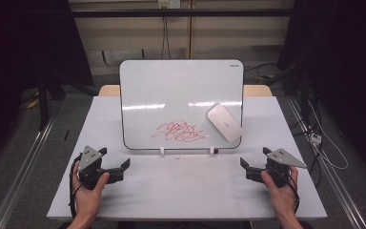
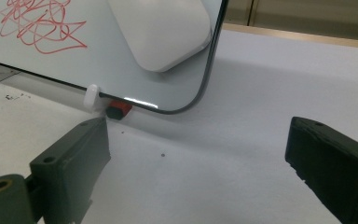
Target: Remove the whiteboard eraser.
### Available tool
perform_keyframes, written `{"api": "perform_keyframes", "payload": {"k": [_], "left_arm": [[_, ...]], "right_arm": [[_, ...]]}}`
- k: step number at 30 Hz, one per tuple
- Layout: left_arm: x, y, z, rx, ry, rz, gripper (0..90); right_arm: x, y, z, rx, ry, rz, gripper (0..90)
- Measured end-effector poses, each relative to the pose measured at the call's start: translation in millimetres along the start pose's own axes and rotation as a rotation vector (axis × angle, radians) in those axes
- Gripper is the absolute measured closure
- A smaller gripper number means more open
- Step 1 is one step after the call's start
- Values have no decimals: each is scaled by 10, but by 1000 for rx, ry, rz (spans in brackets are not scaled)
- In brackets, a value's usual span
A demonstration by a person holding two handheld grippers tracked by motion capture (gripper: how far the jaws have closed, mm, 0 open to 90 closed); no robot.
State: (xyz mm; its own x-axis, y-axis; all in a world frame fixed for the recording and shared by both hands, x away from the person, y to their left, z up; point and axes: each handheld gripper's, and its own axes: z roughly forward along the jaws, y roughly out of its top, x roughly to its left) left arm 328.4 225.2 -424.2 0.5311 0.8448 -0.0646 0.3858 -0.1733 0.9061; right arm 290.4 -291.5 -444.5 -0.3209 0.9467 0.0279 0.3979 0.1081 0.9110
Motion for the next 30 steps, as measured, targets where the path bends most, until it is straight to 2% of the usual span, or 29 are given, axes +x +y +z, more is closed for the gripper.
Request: {"api": "perform_keyframes", "payload": {"k": [14,18,25,30], "left_arm": [[-23,-6,-1,0,-4,-10,46],[-29,-5,4,8,-11,-2,46],[-48,0,2,3,-39,0,45],[-37,-5,-4,3,-36,5,46]], "right_arm": [[-2,-1,13,7,9,0,64],[28,-1,15,23,22,-20,54],[84,52,77,21,-4,-31,55],[142,156,92,39,22,-62,58]]}}
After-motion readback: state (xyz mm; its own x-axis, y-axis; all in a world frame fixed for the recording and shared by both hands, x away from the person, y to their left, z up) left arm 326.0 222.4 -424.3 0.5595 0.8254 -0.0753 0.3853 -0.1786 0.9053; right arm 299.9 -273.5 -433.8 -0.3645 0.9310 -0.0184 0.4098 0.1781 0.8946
